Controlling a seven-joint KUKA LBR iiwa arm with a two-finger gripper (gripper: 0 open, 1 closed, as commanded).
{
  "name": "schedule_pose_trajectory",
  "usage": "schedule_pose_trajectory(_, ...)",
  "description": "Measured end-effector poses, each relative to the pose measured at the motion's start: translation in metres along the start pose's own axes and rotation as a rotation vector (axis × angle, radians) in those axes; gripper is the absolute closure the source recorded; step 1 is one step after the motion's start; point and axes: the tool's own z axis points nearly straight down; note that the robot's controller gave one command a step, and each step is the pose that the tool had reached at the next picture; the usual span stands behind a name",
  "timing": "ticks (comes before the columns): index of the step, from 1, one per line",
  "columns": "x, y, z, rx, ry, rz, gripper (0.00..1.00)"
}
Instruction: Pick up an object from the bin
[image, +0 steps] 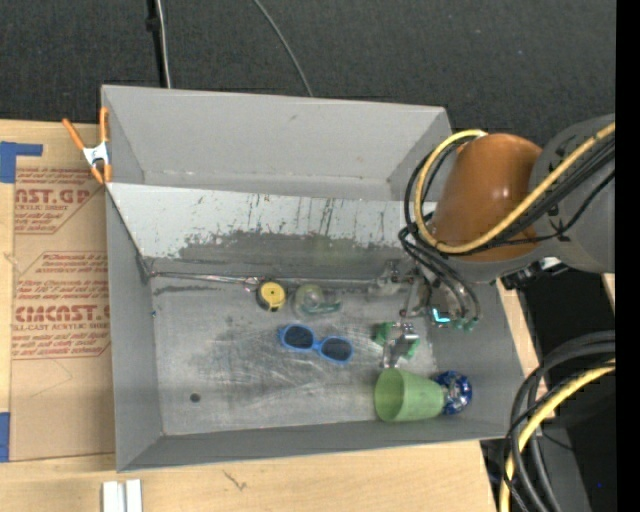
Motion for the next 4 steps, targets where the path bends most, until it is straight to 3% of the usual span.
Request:
schedule_pose_trajectory(1,0.022,0.081,0.086,-0.002,-0.006,-0.059,0.0)
schedule_pose_trajectory(2,0.021,0.078,0.083,0.0,-0.005,-0.056,1.0)
schedule_pose_trajectory(3,0.038,0.094,-0.015,-0.002,-0.014,-0.04,1.0)
schedule_pose_trajectory(4,0.021,0.088,-0.114,0.0,-0.018,-0.071,1.0)
